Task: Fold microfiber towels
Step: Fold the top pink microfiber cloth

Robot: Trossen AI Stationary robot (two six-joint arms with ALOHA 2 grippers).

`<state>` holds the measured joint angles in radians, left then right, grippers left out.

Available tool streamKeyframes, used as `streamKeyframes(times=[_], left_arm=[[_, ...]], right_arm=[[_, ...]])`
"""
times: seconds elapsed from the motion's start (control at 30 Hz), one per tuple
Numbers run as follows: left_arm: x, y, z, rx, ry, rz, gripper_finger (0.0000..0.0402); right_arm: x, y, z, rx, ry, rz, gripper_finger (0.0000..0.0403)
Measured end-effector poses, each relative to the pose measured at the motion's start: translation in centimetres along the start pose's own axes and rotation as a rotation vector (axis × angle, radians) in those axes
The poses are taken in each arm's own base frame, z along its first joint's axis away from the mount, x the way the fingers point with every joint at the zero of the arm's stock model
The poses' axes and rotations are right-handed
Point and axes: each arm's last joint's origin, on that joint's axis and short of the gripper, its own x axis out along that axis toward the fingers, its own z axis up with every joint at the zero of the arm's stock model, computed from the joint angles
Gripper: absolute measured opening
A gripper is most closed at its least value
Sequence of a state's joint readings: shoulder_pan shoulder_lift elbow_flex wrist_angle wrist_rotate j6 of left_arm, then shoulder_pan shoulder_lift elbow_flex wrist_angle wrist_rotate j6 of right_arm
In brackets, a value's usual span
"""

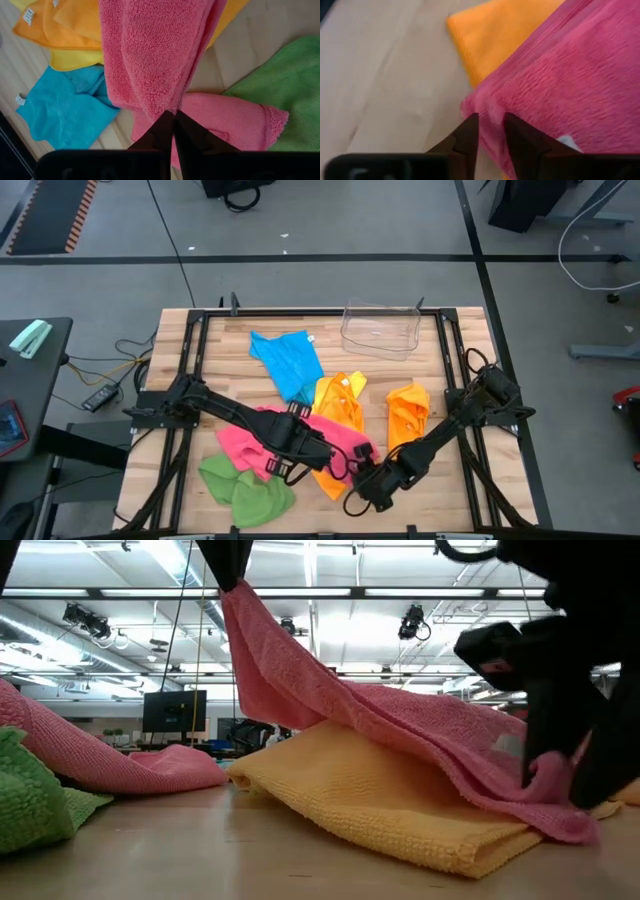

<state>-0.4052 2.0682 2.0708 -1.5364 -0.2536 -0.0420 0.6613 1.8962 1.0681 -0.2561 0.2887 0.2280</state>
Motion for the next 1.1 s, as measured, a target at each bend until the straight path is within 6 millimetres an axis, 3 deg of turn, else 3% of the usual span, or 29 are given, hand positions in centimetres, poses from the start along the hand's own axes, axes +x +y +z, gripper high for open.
streamKeyframes(times=[0.13, 0.27, 0.63, 0.93, 1.1], left_arm=[[0.1, 0.2, 0.0, -0.005, 0.002, 0.001, 0.0032], [0.1, 0.2, 0.0, -0.010, 0.002, 0.000, 0.0021], [0.1, 0.2, 0.0, -0.008, 0.003, 0.000, 0.0029], [0.0, 0.2, 0.0, -0.011, 0.002, 0.000, 0.0014], [0.0, 0.2, 0.0, -0.012, 0.002, 0.000, 0.0026]], right_arm=[[0.0, 0.3, -0.1, -0.010, -0.003, 0.001, 0.0036], [-0.2, 0.7, -0.1, -0.031, -0.018, -0.025, 0.0011], [-1.0, 1.8, 1.0, -0.074, -0.059, 0.039, 0.0009], [-0.2, 1.2, 0.2, -0.075, -0.057, 0.023, 0.0012], [0.3, 1.0, -0.4, -0.097, -0.085, -0.001, 0.0029]])
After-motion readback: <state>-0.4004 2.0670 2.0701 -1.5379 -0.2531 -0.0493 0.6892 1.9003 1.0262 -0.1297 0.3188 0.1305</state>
